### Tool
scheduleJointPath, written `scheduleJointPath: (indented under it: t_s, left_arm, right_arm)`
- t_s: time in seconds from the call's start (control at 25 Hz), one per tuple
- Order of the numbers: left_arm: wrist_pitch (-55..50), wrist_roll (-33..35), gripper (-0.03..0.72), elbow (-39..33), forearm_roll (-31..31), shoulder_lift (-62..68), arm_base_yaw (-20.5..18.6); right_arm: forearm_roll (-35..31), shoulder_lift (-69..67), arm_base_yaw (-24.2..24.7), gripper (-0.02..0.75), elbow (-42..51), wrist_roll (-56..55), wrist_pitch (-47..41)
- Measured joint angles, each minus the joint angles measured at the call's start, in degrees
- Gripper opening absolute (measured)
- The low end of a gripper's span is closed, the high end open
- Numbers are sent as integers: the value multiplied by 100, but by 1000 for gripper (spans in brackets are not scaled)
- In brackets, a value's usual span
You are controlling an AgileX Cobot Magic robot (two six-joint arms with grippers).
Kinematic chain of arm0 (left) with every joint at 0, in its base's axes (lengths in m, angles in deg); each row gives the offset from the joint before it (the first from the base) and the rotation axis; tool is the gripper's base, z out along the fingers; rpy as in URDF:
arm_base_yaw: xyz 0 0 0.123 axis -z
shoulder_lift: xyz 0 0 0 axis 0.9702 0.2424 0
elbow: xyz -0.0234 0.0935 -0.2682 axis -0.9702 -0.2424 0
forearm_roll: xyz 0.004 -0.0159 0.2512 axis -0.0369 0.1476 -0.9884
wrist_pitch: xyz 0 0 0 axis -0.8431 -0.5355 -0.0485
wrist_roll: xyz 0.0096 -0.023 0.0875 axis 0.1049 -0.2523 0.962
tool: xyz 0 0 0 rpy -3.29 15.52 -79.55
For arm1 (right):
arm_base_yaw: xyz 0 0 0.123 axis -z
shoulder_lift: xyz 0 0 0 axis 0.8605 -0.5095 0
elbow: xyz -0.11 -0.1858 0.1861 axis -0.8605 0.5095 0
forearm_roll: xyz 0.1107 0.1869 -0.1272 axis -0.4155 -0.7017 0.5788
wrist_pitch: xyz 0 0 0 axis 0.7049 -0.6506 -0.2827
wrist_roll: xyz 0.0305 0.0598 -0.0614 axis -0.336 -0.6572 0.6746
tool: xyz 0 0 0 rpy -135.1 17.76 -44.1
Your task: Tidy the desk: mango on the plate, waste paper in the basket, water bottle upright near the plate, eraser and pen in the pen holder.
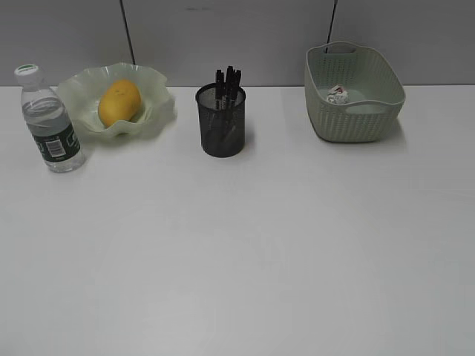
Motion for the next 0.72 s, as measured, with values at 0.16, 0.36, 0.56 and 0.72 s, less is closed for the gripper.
scheduleJointPath:
  t_s: [0.16,0.36,0.56,0.72]
  left_arm:
    - [0,0,316,0,0,0,-78]
    - [0,0,258,0,0,0,-114]
    - [0,0,244,0,0,0,-114]
    - [0,0,244,0,0,0,-114]
  right_arm:
    - [0,0,0,530,0,0,0]
    - [0,0,0,530,0,0,0]
    - [0,0,0,530,0,0,0]
    - [0,0,0,530,0,0,0]
